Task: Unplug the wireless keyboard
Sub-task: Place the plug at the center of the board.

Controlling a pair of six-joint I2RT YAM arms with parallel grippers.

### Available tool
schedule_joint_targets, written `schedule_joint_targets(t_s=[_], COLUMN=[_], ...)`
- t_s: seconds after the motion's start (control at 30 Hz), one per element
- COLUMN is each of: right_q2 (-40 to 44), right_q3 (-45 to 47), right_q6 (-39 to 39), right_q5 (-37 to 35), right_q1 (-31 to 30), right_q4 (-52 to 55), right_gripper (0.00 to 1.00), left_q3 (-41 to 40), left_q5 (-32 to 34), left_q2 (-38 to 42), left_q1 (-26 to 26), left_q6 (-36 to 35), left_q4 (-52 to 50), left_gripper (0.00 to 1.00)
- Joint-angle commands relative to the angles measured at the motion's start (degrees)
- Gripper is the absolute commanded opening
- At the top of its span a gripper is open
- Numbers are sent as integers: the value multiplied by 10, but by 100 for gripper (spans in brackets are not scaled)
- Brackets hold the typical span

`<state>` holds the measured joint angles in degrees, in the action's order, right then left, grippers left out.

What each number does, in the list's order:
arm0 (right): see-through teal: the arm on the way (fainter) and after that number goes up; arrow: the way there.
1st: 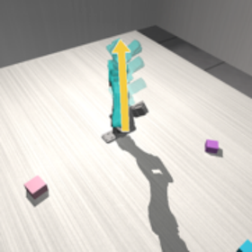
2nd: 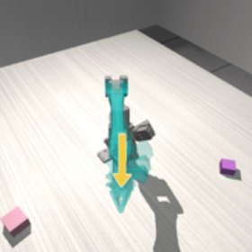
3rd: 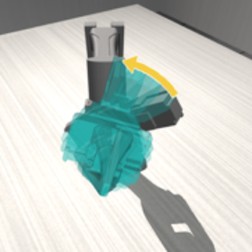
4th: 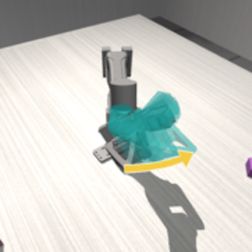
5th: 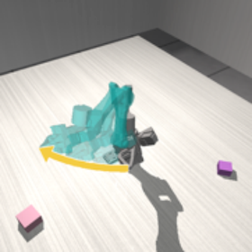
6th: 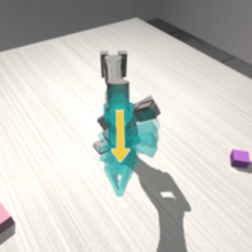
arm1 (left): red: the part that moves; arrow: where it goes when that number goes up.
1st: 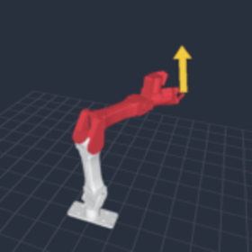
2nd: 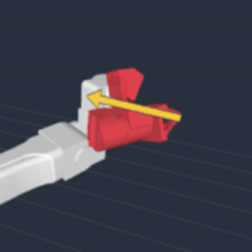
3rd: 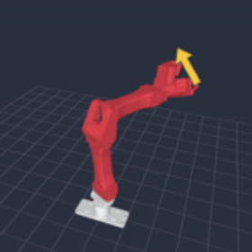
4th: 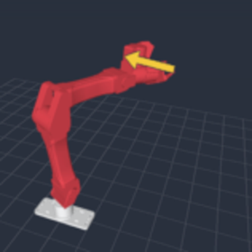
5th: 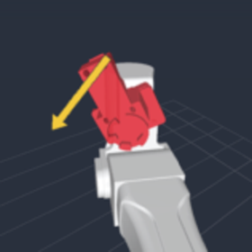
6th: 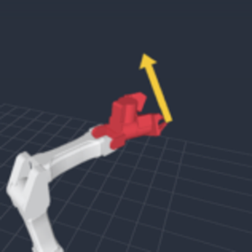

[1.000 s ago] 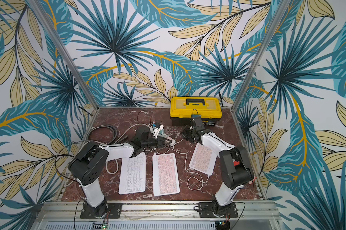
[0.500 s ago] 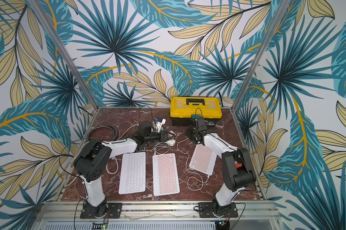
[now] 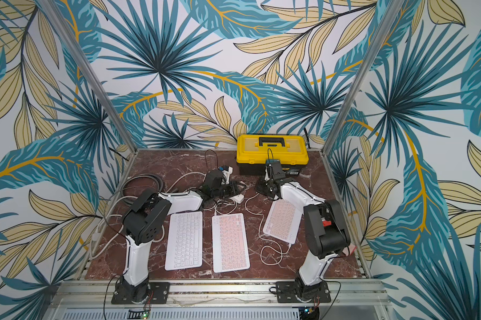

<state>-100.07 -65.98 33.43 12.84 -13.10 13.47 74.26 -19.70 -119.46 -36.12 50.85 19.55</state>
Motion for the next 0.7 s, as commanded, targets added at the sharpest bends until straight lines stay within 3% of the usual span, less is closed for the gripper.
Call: schedule_joint_targets(t_s=[0.0, 0.4, 0.67], right_q2=[-15, -32, -70], right_q3=[12, 42, 25], right_q6=[-23, -24, -38], right_q5=[5, -9, -15], right_q1=[1, 1, 1], right_q4=[1, -35, -49], right_gripper=[6, 9, 12], left_q3=[60, 234, 299], left_q5=[70, 154, 142], left_q2=[-19, -105, -155], left_q1=[-14, -28, -30], left_q6=[7, 13, 20], left_q4=[-82, -310, -315], left_gripper=[0, 0, 4])
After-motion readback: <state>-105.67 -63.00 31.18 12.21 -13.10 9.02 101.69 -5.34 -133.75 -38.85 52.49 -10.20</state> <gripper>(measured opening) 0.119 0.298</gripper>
